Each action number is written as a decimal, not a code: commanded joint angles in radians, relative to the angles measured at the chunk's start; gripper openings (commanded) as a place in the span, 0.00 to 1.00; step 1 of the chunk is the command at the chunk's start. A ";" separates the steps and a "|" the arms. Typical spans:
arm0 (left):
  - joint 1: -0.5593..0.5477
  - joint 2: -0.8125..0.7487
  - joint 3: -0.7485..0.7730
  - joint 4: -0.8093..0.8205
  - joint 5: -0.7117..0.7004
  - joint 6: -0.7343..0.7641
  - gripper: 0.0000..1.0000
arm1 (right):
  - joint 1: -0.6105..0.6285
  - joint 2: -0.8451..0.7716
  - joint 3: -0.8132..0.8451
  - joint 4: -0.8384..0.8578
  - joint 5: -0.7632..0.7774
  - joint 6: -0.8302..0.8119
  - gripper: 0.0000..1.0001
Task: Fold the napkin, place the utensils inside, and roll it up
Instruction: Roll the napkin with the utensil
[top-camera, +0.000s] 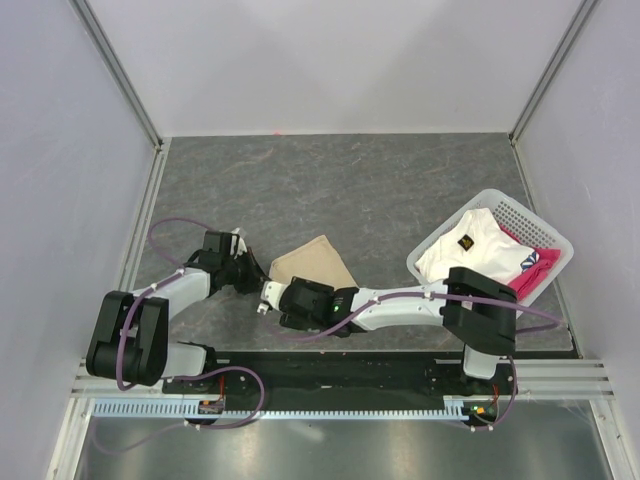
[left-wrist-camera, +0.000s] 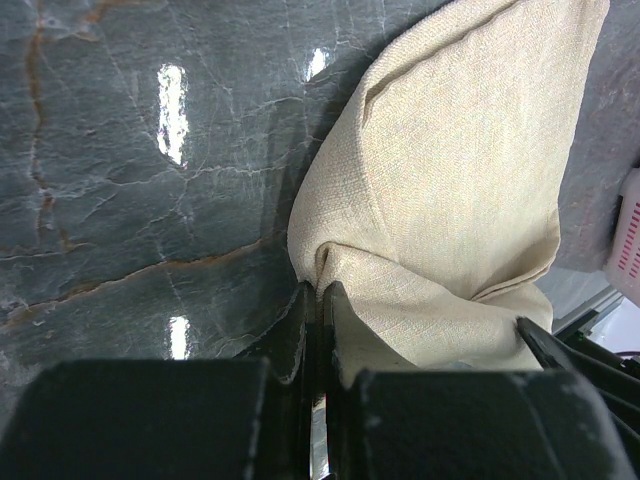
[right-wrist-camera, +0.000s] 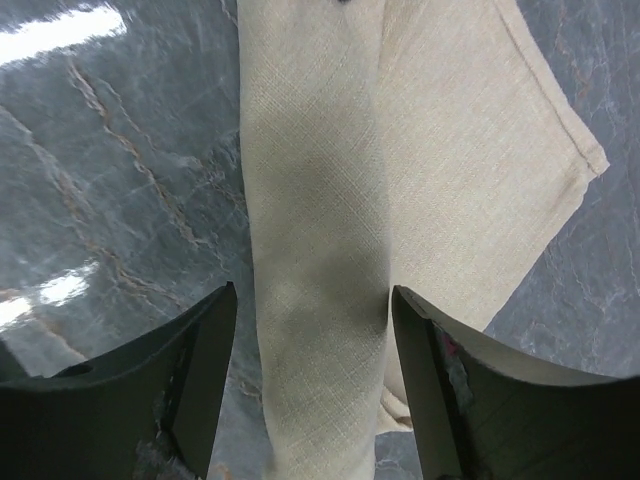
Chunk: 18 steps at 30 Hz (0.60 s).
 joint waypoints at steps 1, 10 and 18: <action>0.001 0.007 0.017 -0.019 -0.031 0.009 0.02 | 0.004 0.036 0.009 0.036 0.059 -0.027 0.69; 0.001 0.008 0.020 -0.017 -0.023 0.014 0.02 | -0.039 0.068 0.009 0.021 -0.032 -0.021 0.65; 0.001 0.013 0.036 -0.008 -0.005 0.015 0.02 | -0.113 0.100 0.038 -0.048 -0.202 -0.026 0.56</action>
